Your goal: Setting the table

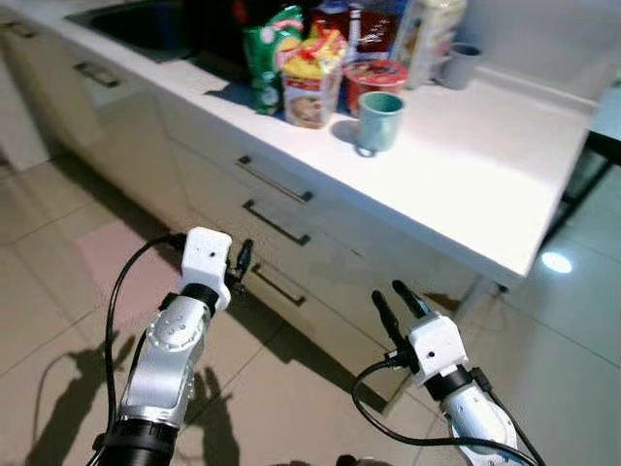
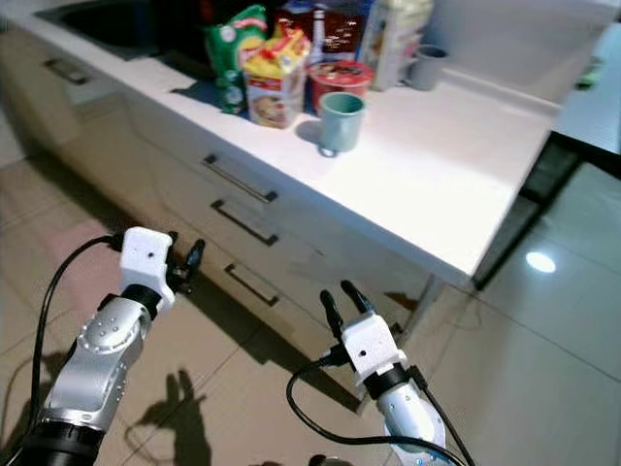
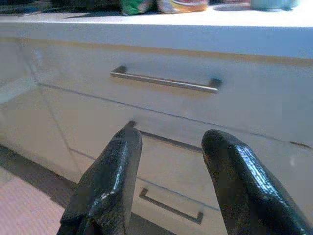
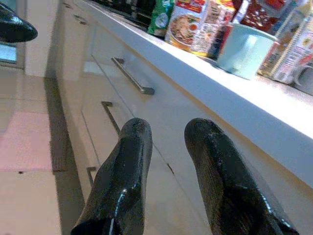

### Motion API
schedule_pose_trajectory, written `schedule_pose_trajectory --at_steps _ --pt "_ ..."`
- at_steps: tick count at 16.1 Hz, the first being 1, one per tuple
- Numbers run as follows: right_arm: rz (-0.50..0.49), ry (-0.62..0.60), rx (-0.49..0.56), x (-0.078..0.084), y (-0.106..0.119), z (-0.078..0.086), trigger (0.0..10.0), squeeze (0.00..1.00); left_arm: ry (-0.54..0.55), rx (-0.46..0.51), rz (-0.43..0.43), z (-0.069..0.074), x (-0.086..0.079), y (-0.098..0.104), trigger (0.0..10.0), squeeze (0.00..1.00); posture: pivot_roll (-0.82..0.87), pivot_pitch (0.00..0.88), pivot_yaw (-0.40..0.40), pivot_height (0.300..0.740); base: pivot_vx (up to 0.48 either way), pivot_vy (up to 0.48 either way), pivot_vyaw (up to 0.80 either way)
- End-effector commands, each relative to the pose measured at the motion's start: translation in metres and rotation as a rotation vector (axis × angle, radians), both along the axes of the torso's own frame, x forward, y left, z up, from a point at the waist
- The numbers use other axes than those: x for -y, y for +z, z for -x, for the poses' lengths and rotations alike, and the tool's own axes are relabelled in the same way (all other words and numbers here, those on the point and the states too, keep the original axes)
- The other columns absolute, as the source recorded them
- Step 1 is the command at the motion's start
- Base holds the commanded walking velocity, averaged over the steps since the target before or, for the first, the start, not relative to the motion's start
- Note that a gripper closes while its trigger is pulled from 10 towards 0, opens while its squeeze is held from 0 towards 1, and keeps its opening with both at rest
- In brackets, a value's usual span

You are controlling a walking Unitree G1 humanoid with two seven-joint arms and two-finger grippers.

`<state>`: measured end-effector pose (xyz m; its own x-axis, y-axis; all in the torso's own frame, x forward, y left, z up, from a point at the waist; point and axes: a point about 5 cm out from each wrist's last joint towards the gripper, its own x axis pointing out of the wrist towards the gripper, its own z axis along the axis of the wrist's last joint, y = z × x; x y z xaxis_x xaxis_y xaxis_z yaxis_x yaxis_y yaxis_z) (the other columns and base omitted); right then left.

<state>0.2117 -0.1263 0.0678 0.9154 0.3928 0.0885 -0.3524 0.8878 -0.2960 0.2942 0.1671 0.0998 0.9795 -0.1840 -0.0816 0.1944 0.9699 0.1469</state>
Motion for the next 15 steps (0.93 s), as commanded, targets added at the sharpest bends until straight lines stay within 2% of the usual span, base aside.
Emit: schedule_pose_trajectory --at_steps 1,7,10,15 --pt "0.002 0.000 0.031 0.0007 0.0052 -0.0012 10.0 0.00 0.006 0.030 0.026 0.0000 -0.0006 0.0039 10.0 0.00 0.03 0.000 0.005 0.740 0.000 0.000 0.00" --pt "-0.008 -0.019 0.028 0.0050 0.0064 0.0005 10.0 0.00 -0.039 0.046 0.004 0.0050 0.0043 0.0034 10.0 0.00 0.03 0.000 0.007 0.740 0.000 0.000 0.00" --pt "-0.006 -0.014 0.026 0.0042 0.0059 0.0019 10.0 0.00 -0.040 0.046 0.016 0.0031 0.0049 0.0048 10.0 0.00 0.03 0.000 0.008 0.740 0.000 0.000 0.00" --pt "0.001 -0.009 0.010 0.0029 0.0029 0.0032 10.0 0.00 -0.025 0.069 0.060 0.0002 0.0053 0.0104 10.0 0.00 0.03 0.000 0.008 0.740 0.353 -0.068 0.00"
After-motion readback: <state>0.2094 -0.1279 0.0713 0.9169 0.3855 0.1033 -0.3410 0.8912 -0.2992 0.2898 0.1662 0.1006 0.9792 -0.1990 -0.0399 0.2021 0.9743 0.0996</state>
